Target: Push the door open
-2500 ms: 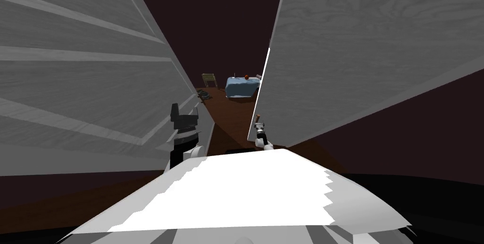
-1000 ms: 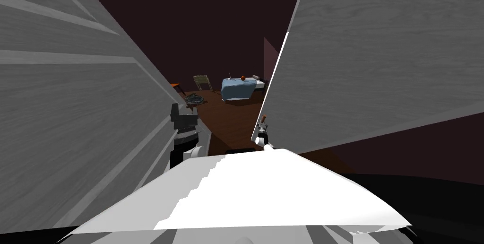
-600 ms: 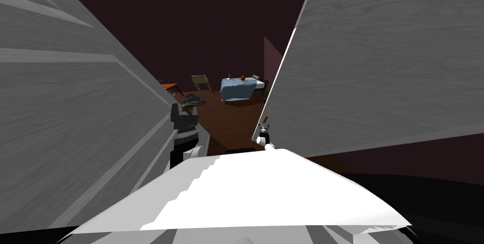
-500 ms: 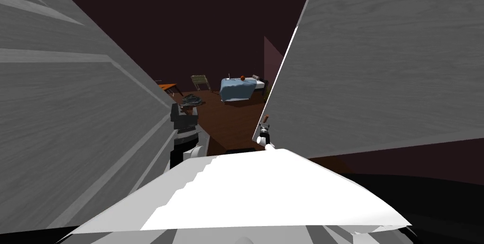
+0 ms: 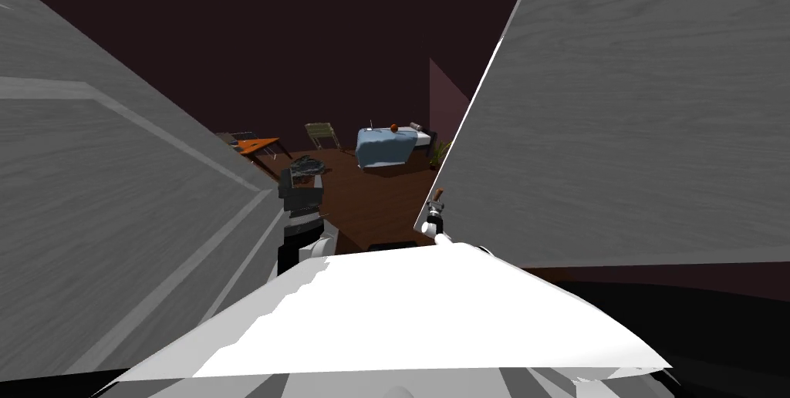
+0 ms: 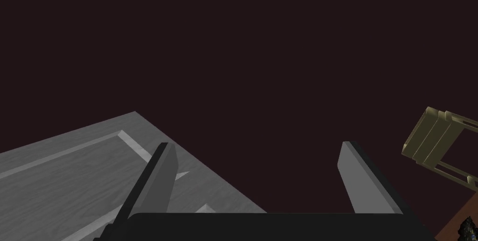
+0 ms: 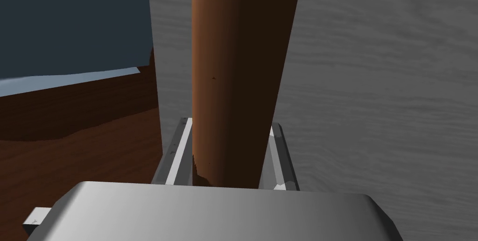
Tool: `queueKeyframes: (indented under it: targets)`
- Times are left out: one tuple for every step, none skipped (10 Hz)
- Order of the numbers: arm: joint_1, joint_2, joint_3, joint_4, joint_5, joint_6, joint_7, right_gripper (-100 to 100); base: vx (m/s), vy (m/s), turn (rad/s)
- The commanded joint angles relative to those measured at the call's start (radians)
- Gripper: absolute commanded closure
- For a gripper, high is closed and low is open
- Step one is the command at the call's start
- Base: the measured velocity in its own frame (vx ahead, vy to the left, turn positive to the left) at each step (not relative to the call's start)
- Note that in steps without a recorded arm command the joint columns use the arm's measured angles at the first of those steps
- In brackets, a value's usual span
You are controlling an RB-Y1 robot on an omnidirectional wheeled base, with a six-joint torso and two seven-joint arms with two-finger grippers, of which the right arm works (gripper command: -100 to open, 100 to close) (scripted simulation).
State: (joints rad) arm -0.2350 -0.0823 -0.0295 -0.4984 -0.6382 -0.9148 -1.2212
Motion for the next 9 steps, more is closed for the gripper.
queueKeyframes:
  targets:
    - [0.040,-0.007,-0.013,-0.050,-0.007,0.025,0.025,100,0.063,-0.018,0.027]
    - [0.040,-0.007,-0.013,-0.072,-0.007,0.025,0.025,100,0.010,-0.018,0.009]
    - [0.041,-0.015,-0.033,-0.069,-0.020,0.021,0.030,100,0.099,0.004,-0.060]
    - [0.041,-0.015,-0.033,-0.058,-0.020,0.021,0.030,100,0.139,0.019,-0.035]
    - [0.041,-0.015,-0.033,-0.063,-0.020,0.021,0.030,100,0.086,0.010,-0.016]
    - [0.042,-0.021,-0.054,-0.066,-0.034,0.017,0.034,100,0.173,0.002,-0.064]
    - [0.042,-0.022,-0.059,-0.065,-0.038,0.016,0.035,100,0.219,0.011,-0.078]
    - [0.042,-0.022,-0.059,-0.065,-0.038,0.016,0.035,100,0.132,0.011,-0.007]
    - [0.043,-0.026,-0.079,-0.062,-0.051,0.012,0.040,100,0.184,-0.012,-0.092]
